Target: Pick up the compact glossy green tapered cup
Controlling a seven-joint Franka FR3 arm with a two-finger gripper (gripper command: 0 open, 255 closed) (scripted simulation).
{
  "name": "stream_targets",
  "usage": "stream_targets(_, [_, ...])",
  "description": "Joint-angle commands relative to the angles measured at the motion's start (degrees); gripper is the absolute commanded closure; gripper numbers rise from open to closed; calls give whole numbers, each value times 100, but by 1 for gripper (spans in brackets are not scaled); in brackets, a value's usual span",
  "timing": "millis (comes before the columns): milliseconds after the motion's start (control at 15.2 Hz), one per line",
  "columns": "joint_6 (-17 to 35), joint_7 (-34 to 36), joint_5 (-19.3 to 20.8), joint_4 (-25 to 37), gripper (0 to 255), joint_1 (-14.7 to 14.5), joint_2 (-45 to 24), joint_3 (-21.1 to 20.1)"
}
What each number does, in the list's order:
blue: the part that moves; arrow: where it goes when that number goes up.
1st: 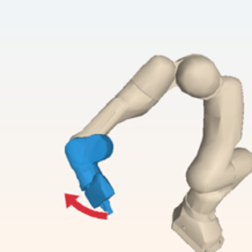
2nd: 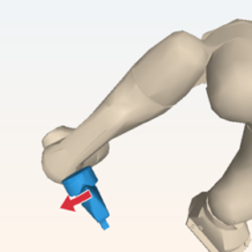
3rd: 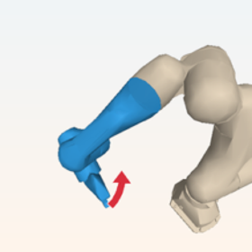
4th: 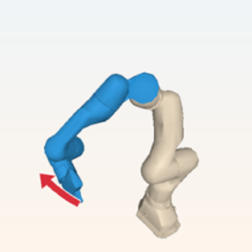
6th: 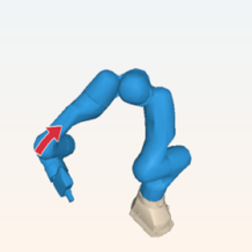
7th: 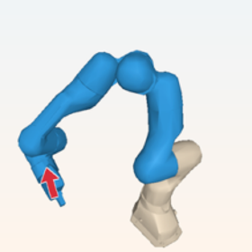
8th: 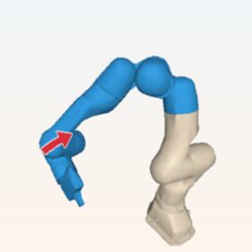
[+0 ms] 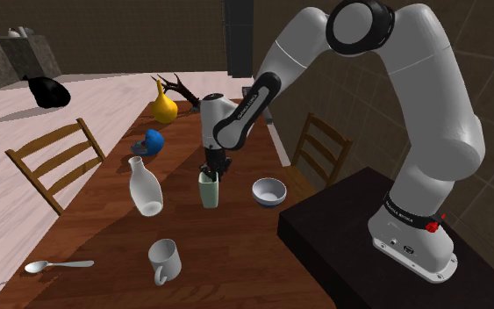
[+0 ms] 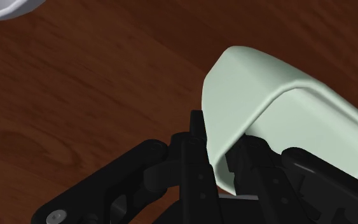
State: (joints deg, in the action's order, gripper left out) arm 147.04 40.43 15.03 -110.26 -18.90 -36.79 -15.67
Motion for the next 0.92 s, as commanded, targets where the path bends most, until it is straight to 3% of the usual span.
stream_targets(0, [-97, -31, -45, -43, 255, 39, 140, -46])
stream_targets(858, [-678, -196, -312, -113, 255, 207, 803, -271])
